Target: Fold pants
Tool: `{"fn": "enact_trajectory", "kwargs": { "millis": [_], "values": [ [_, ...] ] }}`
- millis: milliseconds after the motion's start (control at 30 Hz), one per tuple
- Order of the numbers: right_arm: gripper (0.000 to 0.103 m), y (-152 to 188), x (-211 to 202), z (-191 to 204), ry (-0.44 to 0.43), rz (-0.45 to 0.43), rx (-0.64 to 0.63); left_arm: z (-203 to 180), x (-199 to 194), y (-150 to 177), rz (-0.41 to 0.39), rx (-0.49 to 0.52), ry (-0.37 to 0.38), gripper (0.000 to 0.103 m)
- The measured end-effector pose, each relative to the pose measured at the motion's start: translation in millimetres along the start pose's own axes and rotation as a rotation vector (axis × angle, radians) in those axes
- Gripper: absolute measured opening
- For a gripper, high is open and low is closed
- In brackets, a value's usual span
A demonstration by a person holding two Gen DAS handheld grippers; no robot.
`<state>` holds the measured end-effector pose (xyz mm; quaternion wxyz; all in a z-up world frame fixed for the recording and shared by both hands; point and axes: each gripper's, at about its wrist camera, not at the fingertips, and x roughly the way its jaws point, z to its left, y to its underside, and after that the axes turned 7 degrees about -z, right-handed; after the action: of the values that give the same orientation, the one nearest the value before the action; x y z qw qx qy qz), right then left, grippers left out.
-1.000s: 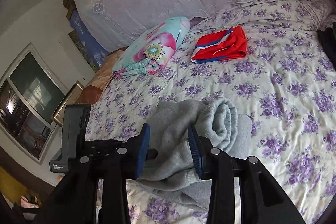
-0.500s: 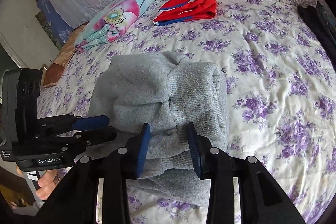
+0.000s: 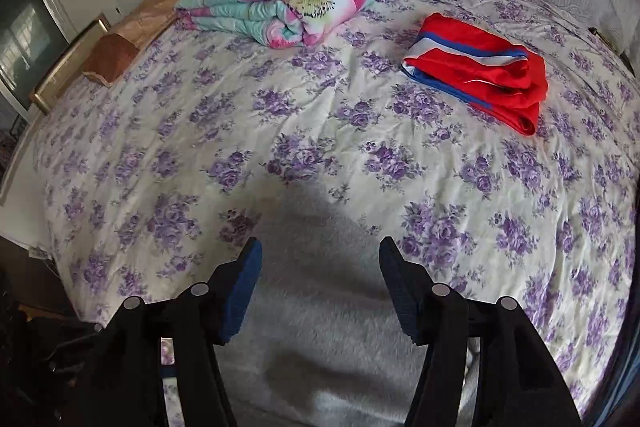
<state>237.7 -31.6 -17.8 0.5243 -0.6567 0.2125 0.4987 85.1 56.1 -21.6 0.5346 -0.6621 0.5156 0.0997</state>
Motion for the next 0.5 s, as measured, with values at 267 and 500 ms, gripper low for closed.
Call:
{"fn": "enact_trajectory", "kwargs": {
  "millis": [267, 500],
  "values": [
    [0.082, 12.6, 84.2, -21.3, 0.114, 0.190, 0.058, -11.0, 59.1, 23.9, 0.121, 0.032, 0.043, 0.042],
    [0.069, 12.9, 40.1, -29.2, 0.016, 0.101, 0.109, -14.5, 37.4, 23.2, 0.098, 0.038, 0.069, 0.043]
  ]
}}
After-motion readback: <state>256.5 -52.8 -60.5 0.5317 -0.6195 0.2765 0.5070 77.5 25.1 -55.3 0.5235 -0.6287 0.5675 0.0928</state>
